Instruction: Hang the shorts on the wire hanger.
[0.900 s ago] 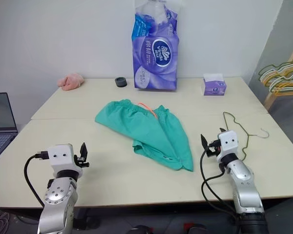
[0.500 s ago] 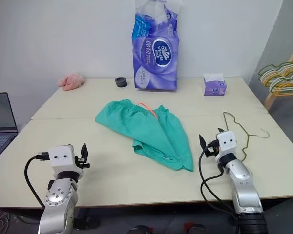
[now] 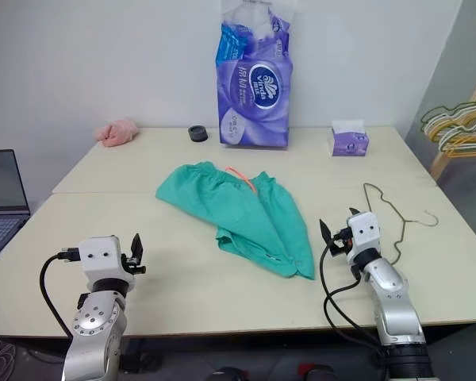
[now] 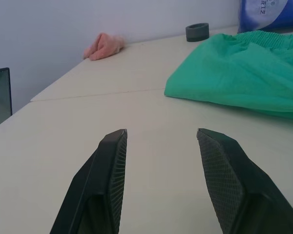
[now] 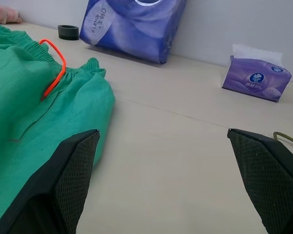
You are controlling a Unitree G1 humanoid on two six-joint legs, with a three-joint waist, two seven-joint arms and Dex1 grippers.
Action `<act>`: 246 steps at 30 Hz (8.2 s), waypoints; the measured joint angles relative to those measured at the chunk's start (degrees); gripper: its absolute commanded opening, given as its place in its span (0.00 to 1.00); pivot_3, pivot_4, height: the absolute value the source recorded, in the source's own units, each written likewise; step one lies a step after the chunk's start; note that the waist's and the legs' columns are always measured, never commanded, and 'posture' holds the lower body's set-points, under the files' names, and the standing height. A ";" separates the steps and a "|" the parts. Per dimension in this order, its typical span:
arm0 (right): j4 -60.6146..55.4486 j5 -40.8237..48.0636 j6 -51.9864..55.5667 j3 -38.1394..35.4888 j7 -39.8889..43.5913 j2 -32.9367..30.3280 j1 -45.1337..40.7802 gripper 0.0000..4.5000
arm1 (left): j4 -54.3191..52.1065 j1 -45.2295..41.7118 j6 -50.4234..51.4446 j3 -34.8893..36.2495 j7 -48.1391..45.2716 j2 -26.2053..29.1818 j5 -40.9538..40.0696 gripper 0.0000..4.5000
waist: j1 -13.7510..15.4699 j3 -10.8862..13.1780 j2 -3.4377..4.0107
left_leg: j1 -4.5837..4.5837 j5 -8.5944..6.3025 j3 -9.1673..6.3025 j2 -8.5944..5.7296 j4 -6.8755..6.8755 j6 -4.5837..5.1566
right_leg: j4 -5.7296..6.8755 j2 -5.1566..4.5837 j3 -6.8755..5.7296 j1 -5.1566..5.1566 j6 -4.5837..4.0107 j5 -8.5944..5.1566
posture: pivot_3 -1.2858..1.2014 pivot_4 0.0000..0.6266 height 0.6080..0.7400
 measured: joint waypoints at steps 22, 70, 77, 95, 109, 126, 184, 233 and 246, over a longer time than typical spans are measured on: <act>0.61 -0.48 0.02 0.54 -0.20 -0.14 -0.32 1.00 | -0.21 -0.18 0.18 0.00 -0.25 0.05 -0.04 0.53 | 0.08 -0.02 0.20 | 0.08 0.25 0.40 -0.33 -0.23 -0.13 | 0.09 -0.44 0.45 -0.29 0.06 -0.29 | 0.55 0.00 1.00; -17.68 2.57 6.70 9.74 24.94 -21.75 2.60 1.00 | 17.12 -17.51 -6.04 -28.89 -42.65 21.05 3.35 0.00 | -3.53 -0.03 0.02 | 0.11 -0.30 1.94 0.75 0.46 0.36 | -0.04 0.62 1.84 -0.65 0.44 0.25 | 0.48 0.00 1.00; -1.76 -10.99 -6.28 16.73 21.07 -18.54 -10.97 1.00 | 15.90 -15.99 -3.63 -12.41 -38.67 25.71 -2.51 0.00 | -3.52 -0.02 -0.01 | 0.09 -0.29 1.96 0.74 0.44 0.33 | 0.00 0.62 1.94 -0.82 0.05 0.47 | 0.49 0.00 1.00; 57.06 -41.54 -33.94 36.98 -6.28 5.02 -47.06 1.00 | 4.91 -9.91 9.11 -0.69 -42.78 29.03 -16.95 0.00 | -5.34 -0.11 -0.17 | 0.09 -0.27 2.34 0.92 0.30 -0.14 | 0.15 1.14 2.89 -1.48 -0.57 0.91 | 0.52 0.00 1.00; 70.23 -43.74 -37.72 37.71 -15.39 16.74 -54.04 0.22 | 1.81 -6.99 12.34 2.99 -42.66 29.92 -19.41 0.00 | -6.49 -0.11 -0.16 | 0.13 -0.48 2.42 1.68 0.23 -0.51 | 0.34 1.93 2.94 -1.80 -1.08 0.92 | 0.53 0.00 1.00; 69.92 -44.48 -41.58 36.44 -14.39 1.94 -54.02 0.01 | -0.64 -10.07 14.00 -5.71 -43.23 25.09 -19.55 0.00 | -5.86 -0.12 -0.17 | 0.12 -0.49 2.50 1.60 0.39 -0.51 | 0.30 1.88 2.97 -1.61 -1.07 0.94 | 0.50 0.00 1.00; 32.06 -34.33 -26.72 31.83 14.81 -4.42 -39.14 1.00 | 10.60 9.77 22.23 15.60 -59.84 45.85 -28.51 1.00 | -6.04 -0.41 -0.33 | 0.16 -0.74 2.68 1.73 0.50 -0.40 | 0.21 1.95 3.03 -1.54 -1.02 0.92 | 0.52 0.00 1.00; 22.24 -19.50 -12.89 28.40 31.21 -3.74 -33.05 1.00 | 2.89 -18.55 26.97 17.32 -69.13 57.99 -36.97 1.00 | -5.47 -0.32 -0.25 | 0.28 -1.14 3.21 2.92 0.56 -0.51 | 0.27 3.08 3.04 -1.61 -1.39 0.88 | 0.53 0.01 1.00; 40.96 -43.44 -30.13 36.31 0.95 -5.55 -44.20 1.00 | 7.54 -11.20 25.42 7.72 -52.65 41.79 -27.63 1.00 | -5.98 -0.48 -0.41 | 0.04 -1.00 3.59 2.87 0.56 -0.82 | 0.76 3.05 3.48 -2.36 -1.68 0.92 | 0.51 0.00 1.00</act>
